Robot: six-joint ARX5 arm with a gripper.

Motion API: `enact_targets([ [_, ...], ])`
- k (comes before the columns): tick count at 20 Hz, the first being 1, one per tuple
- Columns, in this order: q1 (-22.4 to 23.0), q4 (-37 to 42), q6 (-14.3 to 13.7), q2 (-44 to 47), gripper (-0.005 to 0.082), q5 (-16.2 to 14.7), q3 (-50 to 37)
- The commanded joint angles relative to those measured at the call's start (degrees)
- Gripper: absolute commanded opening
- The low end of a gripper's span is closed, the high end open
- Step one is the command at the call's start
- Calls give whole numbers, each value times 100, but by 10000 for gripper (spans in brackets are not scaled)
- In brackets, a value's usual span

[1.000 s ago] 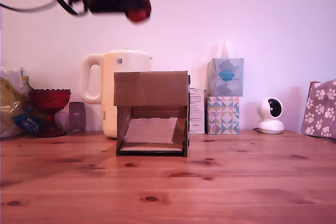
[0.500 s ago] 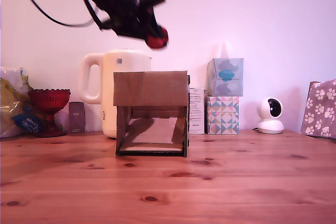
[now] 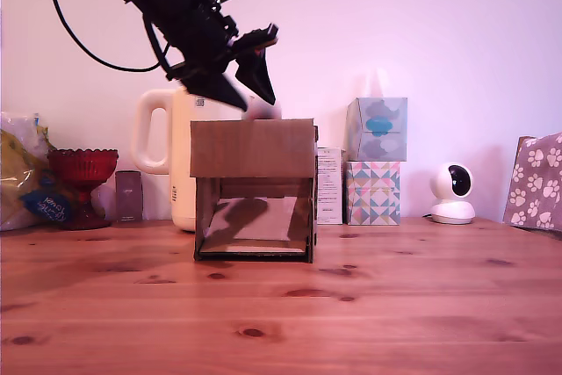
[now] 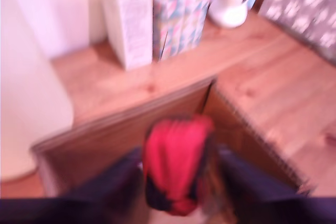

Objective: Drop the footbag into the cardboard dice tower

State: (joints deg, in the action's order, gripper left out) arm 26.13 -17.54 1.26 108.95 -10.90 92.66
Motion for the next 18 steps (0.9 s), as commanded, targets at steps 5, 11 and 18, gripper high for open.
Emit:
enact_targets([
  [5,2,-699,-293,-280,568,-22,256],
  [11,15,-1152,-452,-887,-24,-157,-15],
  [18,105,1786,-297,-2715,-24,-356,-3139],
])
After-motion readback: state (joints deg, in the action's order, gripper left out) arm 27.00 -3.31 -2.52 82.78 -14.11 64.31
